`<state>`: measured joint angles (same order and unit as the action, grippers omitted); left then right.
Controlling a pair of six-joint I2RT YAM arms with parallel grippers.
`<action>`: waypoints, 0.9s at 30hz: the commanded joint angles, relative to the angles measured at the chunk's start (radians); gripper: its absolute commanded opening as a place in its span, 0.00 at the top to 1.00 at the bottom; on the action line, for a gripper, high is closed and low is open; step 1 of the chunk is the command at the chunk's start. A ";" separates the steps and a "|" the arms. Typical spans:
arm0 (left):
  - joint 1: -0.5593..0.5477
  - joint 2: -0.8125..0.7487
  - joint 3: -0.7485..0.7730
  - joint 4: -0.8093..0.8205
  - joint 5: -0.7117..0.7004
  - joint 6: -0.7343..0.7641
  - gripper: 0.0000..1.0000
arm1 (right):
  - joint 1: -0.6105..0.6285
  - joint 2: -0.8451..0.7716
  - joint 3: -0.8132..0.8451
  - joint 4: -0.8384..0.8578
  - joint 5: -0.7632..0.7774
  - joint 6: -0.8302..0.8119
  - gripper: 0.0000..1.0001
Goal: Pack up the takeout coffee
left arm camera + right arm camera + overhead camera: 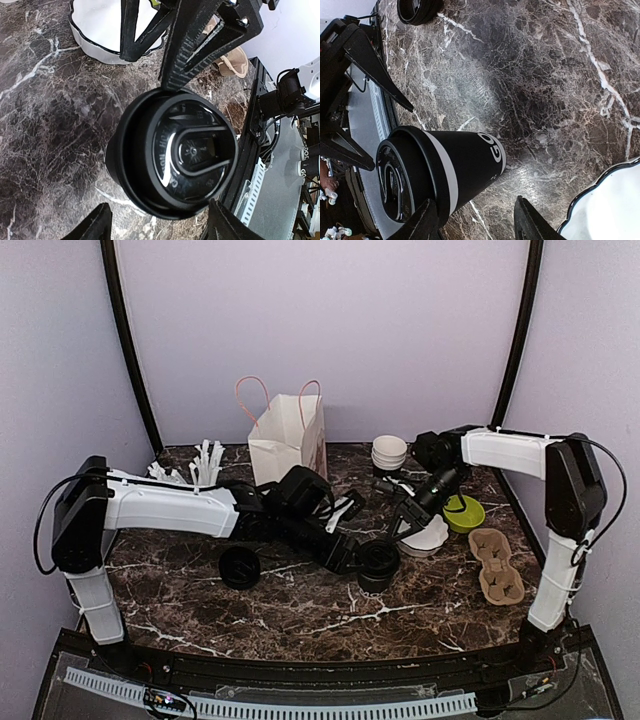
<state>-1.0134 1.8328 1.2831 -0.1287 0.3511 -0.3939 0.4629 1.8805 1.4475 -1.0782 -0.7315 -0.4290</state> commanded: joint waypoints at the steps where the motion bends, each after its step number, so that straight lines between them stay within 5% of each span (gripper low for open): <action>1: -0.004 0.022 0.033 -0.014 0.007 0.037 0.33 | 0.005 0.019 0.015 -0.014 -0.022 -0.008 0.48; 27: -0.004 0.148 -0.011 -0.204 -0.227 0.131 0.40 | 0.038 0.065 -0.061 0.025 0.068 0.022 0.51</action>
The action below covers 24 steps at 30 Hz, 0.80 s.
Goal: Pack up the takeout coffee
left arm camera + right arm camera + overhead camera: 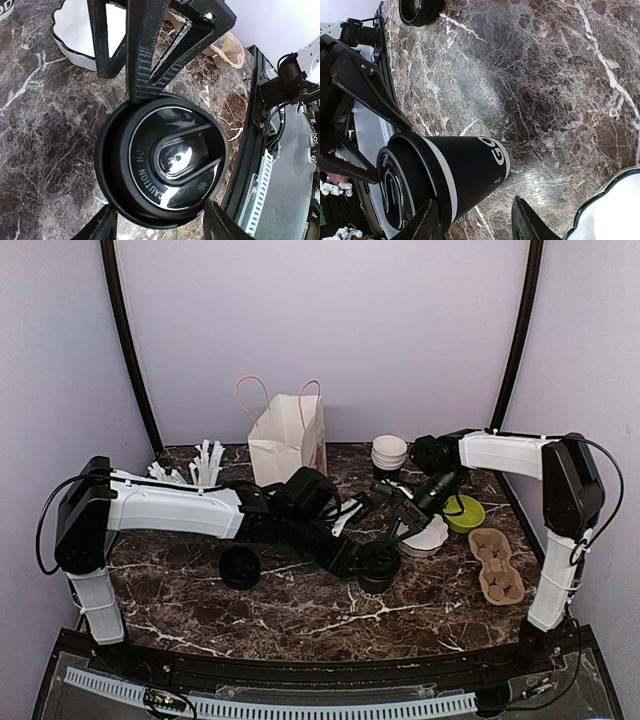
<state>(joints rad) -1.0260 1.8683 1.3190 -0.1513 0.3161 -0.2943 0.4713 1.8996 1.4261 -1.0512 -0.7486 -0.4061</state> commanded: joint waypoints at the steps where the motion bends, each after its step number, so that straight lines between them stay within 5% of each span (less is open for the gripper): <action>1: 0.009 0.114 -0.046 -0.184 -0.192 0.031 0.40 | 0.029 0.046 -0.042 -0.002 0.088 0.000 0.51; 13: 0.004 0.080 0.052 -0.218 -0.198 0.055 0.40 | 0.032 -0.037 0.042 -0.080 -0.026 -0.083 0.50; 24: -0.006 -0.086 0.148 -0.209 -0.192 0.107 0.35 | 0.030 -0.127 0.142 -0.157 -0.023 -0.142 0.38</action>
<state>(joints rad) -1.0397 1.8748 1.4307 -0.3042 0.1806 -0.2379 0.4942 1.8206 1.5272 -1.1522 -0.7479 -0.5026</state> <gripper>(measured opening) 0.643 0.612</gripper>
